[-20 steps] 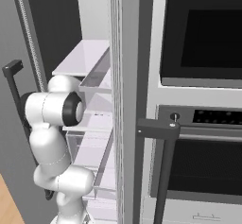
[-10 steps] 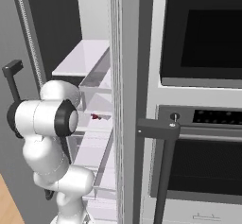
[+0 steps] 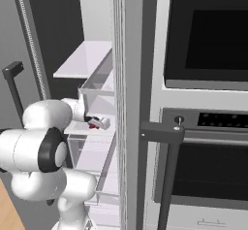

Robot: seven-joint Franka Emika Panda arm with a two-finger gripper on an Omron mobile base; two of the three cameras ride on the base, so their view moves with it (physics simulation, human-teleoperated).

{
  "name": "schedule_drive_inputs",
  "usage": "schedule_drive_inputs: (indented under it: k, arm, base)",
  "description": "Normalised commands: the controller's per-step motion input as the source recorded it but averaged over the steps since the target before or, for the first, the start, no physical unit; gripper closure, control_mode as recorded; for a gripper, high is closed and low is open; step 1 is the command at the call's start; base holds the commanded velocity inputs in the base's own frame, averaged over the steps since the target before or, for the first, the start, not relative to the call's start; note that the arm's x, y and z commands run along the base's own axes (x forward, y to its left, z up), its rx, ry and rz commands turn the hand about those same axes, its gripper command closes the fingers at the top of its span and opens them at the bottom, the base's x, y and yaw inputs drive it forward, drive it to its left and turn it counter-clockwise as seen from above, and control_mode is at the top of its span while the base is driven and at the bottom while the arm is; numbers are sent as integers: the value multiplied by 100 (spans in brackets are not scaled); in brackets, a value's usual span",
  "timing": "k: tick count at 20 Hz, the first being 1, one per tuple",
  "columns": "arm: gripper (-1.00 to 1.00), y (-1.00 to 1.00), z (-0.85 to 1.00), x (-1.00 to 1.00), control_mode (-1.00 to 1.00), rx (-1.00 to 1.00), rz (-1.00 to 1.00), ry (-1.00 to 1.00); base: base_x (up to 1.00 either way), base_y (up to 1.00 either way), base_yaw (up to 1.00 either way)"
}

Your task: Take the strawberry from the fridge and place it on top of the pancake, located on the dining counter.

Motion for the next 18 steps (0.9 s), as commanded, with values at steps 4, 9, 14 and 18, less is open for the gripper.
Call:
schedule_drive_inputs:
  k: [4, 9, 14, 18]
  arm:
    - [100, 0, 49, -73, -100, 0, 0, 0]
    - [100, 0, 58, -80, -100, 0, 0, 0]
    - [100, 0, 60, -78, -100, -1, 0, 0]
    - [100, 0, 64, -78, -100, -3, 0, 0]
  base:
    - [0, 0, 0]
    - [0, 0, 0]
    - [0, 0, 0]
    - [0, 0, 0]
